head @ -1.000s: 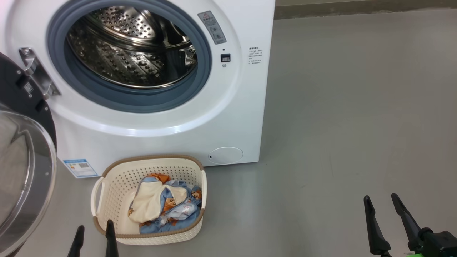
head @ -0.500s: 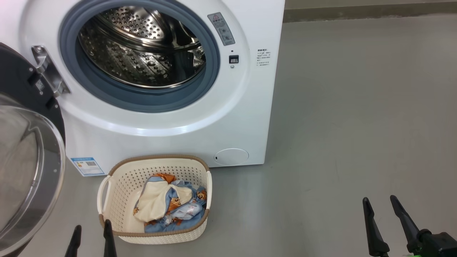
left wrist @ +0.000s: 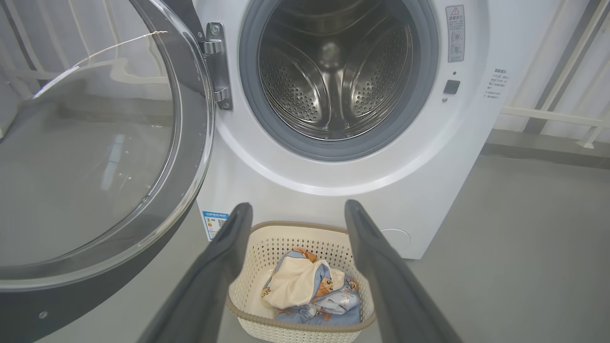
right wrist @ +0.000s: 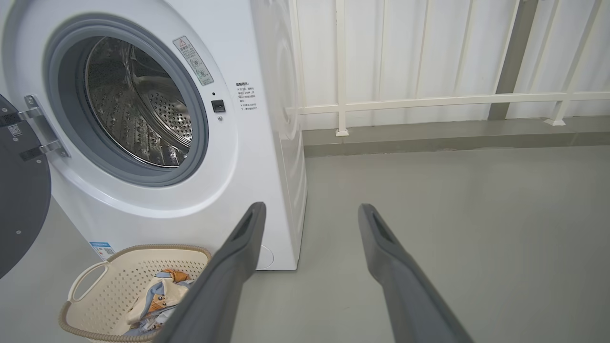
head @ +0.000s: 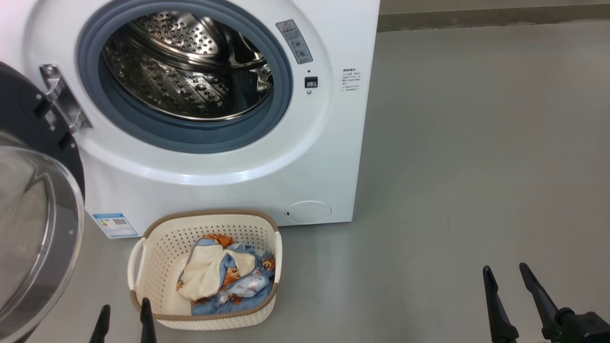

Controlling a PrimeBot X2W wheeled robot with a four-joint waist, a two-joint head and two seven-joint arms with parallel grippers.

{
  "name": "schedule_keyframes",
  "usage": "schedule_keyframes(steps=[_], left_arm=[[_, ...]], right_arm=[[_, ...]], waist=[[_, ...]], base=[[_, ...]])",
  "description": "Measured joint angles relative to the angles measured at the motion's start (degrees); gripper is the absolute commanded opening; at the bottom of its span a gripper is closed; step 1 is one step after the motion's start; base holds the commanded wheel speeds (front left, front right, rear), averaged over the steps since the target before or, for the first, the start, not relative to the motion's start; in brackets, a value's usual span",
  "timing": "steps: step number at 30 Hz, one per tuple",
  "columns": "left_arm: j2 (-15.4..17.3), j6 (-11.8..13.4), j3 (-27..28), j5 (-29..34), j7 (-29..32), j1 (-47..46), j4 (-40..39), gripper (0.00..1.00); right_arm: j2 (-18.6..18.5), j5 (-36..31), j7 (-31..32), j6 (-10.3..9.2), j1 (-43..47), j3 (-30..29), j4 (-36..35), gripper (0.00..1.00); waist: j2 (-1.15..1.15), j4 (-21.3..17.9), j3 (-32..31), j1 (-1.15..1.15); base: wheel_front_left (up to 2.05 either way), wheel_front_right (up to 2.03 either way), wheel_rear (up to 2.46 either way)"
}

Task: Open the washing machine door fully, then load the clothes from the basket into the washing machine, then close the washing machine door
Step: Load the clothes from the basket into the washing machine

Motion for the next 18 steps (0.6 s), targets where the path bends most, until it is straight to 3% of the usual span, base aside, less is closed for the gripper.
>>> schedule_keyframes(steps=[12,18], left_arm=[[0.0,0.9,0.3,0.4,0.0,0.0,0.1,1.00],[0.0,1.1,0.5,0.4,0.0,0.0,0.1,1.00]], right_arm=[[0.1,0.0,0.0,0.00,0.0,-0.1,-0.1,1.00],[0.1,0.0,0.0,0.00,0.0,-0.1,-0.1,1.00]], waist=[[0.00,0.1,0.8,0.00],[0.00,0.1,1.0,0.00]], base=[[1.31,-1.40,0.09],[0.57,-0.59,0.02]])
